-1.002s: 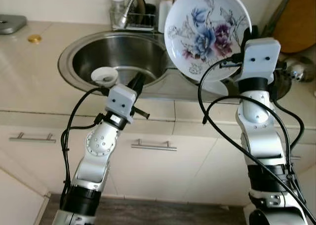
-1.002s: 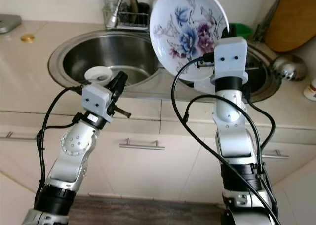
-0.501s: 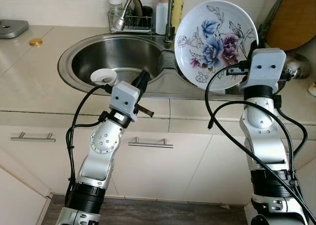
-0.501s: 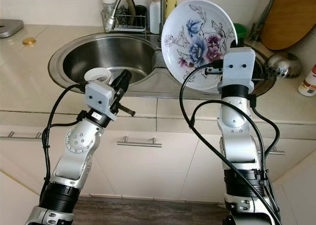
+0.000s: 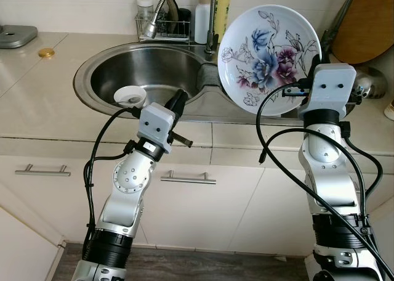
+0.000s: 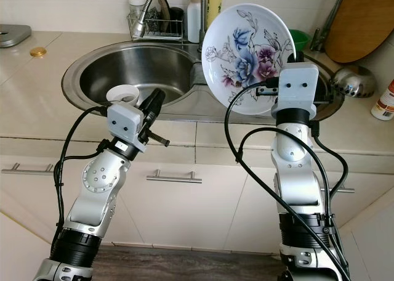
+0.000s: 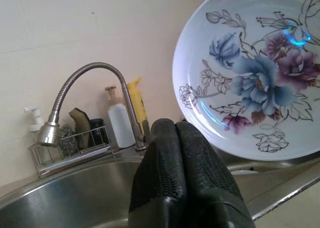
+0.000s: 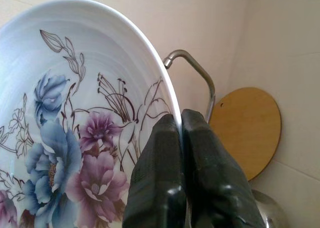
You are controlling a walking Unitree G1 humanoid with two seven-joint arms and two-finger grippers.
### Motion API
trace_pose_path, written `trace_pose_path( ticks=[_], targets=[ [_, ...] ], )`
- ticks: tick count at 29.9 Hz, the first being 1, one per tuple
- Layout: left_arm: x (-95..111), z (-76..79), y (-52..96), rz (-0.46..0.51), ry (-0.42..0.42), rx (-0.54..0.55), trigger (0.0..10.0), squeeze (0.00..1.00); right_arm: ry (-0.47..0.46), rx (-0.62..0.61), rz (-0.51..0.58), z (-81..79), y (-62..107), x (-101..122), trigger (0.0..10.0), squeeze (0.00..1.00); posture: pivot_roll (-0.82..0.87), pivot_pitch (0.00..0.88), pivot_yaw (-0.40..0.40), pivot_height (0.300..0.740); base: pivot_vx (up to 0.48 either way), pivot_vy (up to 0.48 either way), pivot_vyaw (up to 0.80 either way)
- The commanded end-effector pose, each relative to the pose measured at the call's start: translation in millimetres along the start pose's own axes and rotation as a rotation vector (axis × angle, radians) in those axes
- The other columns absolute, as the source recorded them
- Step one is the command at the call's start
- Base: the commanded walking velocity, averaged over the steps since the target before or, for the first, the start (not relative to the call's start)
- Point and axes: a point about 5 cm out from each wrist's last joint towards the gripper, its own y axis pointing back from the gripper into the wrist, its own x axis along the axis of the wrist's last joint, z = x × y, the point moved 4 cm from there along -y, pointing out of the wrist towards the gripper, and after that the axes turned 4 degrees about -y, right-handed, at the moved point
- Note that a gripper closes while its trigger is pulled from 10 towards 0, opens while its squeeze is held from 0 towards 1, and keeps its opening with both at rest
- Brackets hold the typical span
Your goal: Kitchen organization
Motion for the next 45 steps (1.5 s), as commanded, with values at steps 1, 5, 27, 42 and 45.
trace_pose_path(
  ticks=[1, 5, 27, 42, 45],
  targets=[
    [3, 2.3, -1.2, 0.010, 0.010, -0.005, 10.0, 0.00, -0.021, -0.047, 0.047, 10.2, -3.4, 12, 10.0, 0.00, 0.13, 0.000, -0.039, 0.740, 0.360, 0.000, 0.00],
    [3, 1.8, -1.5, 0.011, 0.012, -0.005, 10.0, 0.00, -0.015, -0.064, 0.056, 12.9, -3.7, 14, 10.0, 0.00, 0.13, 0.000, -0.034, 0.740, 0.366, 0.000, 0.00],
    [3, 1.4, -0.1, 0.010, 0.010, 0.002, 10.0, 0.00, -0.004, -0.074, 0.054, 14.0, -2.2, 11, 10.0, 0.00, 0.14, 0.000, -0.038, 0.740, 0.397, 0.000, 0.00],
    [-9, -12.1, 21.6, -0.095, -0.026, 0.054, 10.0, 0.00, 0.020, -0.172, -0.014, 33.5, -0.9, -3, 10.0, 0.00, 0.15, 0.000, -0.033, 0.740, 0.252, 0.000, 0.00],
    [-10, -20.6, 29.4, -0.151, -0.040, 0.085, 10.0, 0.00, 0.037, -0.228, -0.083, 48.4, -0.1, -16, 10.0, 0.00, 0.16, 0.000, -0.033, 0.740, 0.000, 0.000, 0.00]
  ],
)
